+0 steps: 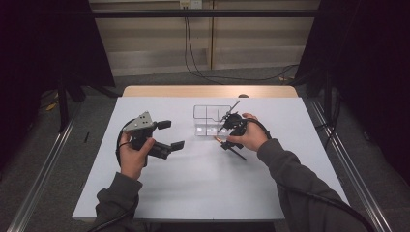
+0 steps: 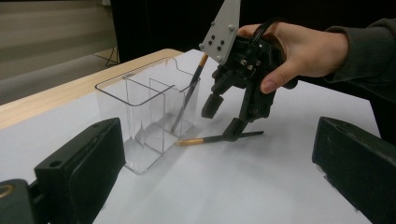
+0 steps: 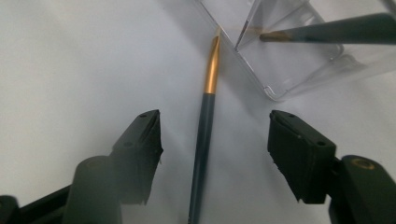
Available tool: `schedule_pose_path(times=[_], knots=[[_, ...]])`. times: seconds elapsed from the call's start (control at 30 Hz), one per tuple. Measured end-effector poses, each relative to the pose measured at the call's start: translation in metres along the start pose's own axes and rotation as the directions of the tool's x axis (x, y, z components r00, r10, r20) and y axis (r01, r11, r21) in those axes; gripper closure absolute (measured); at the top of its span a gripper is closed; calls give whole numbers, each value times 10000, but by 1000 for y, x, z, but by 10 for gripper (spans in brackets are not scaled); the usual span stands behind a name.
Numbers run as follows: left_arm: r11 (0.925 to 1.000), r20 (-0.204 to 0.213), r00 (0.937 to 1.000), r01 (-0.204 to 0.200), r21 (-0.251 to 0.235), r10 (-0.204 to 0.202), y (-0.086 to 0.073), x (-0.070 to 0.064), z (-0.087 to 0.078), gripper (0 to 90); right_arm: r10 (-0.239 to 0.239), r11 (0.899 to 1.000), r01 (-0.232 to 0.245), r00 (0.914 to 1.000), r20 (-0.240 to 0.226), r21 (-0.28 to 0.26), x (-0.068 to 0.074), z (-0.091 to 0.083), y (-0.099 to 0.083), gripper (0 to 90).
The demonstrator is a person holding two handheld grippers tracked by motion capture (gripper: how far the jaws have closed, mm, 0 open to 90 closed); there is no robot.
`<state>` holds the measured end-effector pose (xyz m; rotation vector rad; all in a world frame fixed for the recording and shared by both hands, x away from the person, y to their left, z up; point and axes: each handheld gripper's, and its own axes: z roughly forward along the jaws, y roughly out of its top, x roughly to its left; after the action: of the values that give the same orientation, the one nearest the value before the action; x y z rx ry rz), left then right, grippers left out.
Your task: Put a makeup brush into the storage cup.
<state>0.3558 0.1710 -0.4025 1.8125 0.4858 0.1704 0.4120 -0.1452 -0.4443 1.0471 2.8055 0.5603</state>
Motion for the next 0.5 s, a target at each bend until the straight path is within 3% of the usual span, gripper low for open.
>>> schedule_pose_path(times=[0.5], knots=[[10000, -44, 10000, -21, -20, 21, 0, 1, -1, 21, 89, 9987, -97, 9998, 171, 508, 0, 3, 3, 522]])
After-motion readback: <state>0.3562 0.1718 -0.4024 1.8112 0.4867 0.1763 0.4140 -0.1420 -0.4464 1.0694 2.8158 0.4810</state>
